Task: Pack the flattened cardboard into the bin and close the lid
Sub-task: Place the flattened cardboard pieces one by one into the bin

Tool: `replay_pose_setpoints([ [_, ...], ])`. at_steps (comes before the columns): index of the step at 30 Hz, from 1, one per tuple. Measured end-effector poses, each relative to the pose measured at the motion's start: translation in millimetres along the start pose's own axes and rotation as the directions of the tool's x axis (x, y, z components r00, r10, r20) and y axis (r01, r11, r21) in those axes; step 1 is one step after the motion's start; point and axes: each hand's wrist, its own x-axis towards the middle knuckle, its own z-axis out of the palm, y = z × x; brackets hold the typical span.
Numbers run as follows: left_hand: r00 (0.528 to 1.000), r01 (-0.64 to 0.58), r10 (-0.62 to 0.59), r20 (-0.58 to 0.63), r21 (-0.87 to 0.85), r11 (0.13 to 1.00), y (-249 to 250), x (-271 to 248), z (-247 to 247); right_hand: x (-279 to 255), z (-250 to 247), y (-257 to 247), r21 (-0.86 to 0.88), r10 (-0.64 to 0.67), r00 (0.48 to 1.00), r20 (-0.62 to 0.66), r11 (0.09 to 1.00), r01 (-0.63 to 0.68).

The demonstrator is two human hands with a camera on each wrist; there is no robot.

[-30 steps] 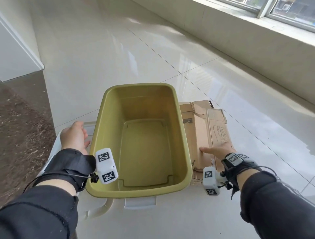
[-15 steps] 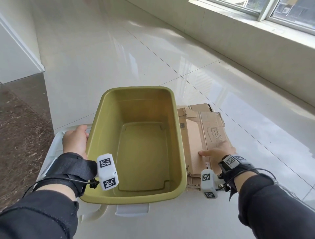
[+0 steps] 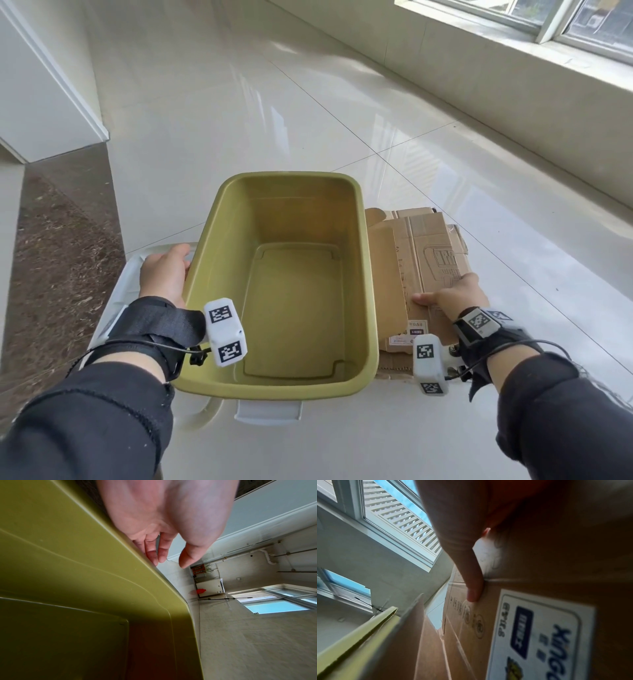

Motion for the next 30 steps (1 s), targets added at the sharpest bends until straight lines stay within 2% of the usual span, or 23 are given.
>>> replay_pose_setpoints([
  [3, 1.0, 0.009, -0.009, 0.025, 0.0, 1.0, -0.2, -0.9, -2.8, -5.3, -5.1, -3.3, 0.046, -0.016, 1.0, 0.006, 0.999, 0.016],
  [7, 0.996, -0.004, -0.005, 0.089, 0.11, 0.994, -7.6, 5.2, -13.4, -5.7, -14.5, -4.4, 0.126, 0.0, 1.0, -0.008, 0.992, 0.001],
  [10, 0.995, 0.007, -0.021, 0.094, 0.146, 0.989, -14.8, 19.2, -19.5, -8.5, -27.4, -5.2, 0.181, 0.004, 1.0, -0.03, 0.984, 0.001],
  [17, 0.996, -0.011, -0.004, 0.084, 0.186, 0.982, -26.8, 38.4, -17.3, -23.4, -71.2, -24.3, 0.334, -0.049, 0.994, -0.098, 0.939, 0.079],
  [22, 0.991, 0.005, -0.032, 0.132, 0.197, 0.98, -33.8, 46.8, -15.7, -50.6, -93.7, -54.0, 0.445, -0.126, 0.99, -0.068, 0.884, 0.143],
  [26, 0.985, 0.032, -0.07, 0.158, 0.23, 0.973, -42.9, 58.3, -10.9, -76.1, -82.4, -83.9, 0.439, -0.227, 0.974, -0.012, 0.874, 0.209],
  [30, 0.976, 0.002, -0.075, 0.206, 0.331, 0.944, -21.4, 18.2, -7.9, -97.4, -45.9, -107.6, 0.35, -0.284, 0.956, 0.075, 0.905, 0.242],
])
